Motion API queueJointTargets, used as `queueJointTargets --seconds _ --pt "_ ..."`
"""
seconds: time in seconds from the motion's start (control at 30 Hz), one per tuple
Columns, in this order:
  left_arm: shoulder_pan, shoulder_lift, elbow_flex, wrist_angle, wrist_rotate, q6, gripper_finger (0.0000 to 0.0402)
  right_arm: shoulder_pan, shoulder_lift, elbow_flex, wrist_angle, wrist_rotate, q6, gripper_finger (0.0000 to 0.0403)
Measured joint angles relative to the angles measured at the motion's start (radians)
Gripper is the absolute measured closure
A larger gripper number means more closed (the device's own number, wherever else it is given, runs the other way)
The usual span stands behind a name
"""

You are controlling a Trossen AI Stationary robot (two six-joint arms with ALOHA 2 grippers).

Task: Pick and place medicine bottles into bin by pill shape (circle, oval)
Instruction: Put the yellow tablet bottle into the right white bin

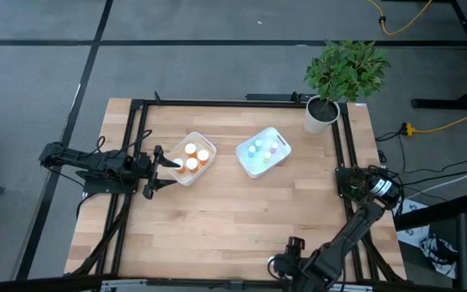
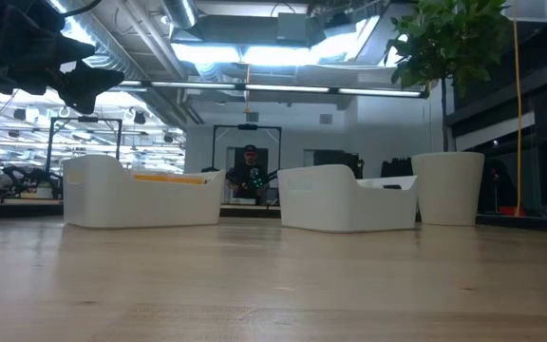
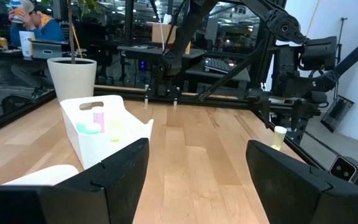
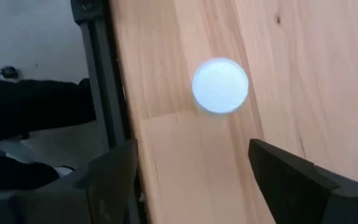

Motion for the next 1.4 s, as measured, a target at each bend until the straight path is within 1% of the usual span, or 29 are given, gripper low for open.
queueJointTargets --seconds 0.13,0.23,0.33,0.43,0.6,0.7,1.0,1.4 --pt "0.000 0.000 0.000 0.000 0.000 0.000 0.0138 -0.013 0.000 0.000 0.034 0.013 0.019 0.0094" --pt "0.000 0.000 0.000 0.000 0.000 0.000 0.0138 -0.027 0.000 0.000 0.044 0.047 0.004 0.0093" --pt "0.000 0.000 0.000 0.000 0.000 0.000 0.0138 -0.045 0.000 0.000 0.043 0.053 -0.003 0.0093" --pt "0.000 0.000 0.000 0.000 0.000 0.000 0.0138 -0.067 0.000 0.000 0.043 0.046 -0.003 0.0093" --pt "0.000 0.000 0.000 0.000 0.000 0.000 0.0138 -0.094 0.000 0.000 0.041 0.003 -0.004 0.0099" --pt "0.000 0.000 0.000 0.000 0.000 0.000 0.0138 -0.098 0.000 0.000 0.037 -0.001 -0.004 0.0119" --pt "0.000 0.000 0.000 0.000 0.000 0.000 0.0138 -0.098 0.000 -0.001 0.037 -0.003 -0.006 0.0196" --pt "0.000 0.000 0.000 0.000 0.000 0.000 0.0138 -0.099 0.000 -0.001 0.036 0.001 -0.008 0.0271"
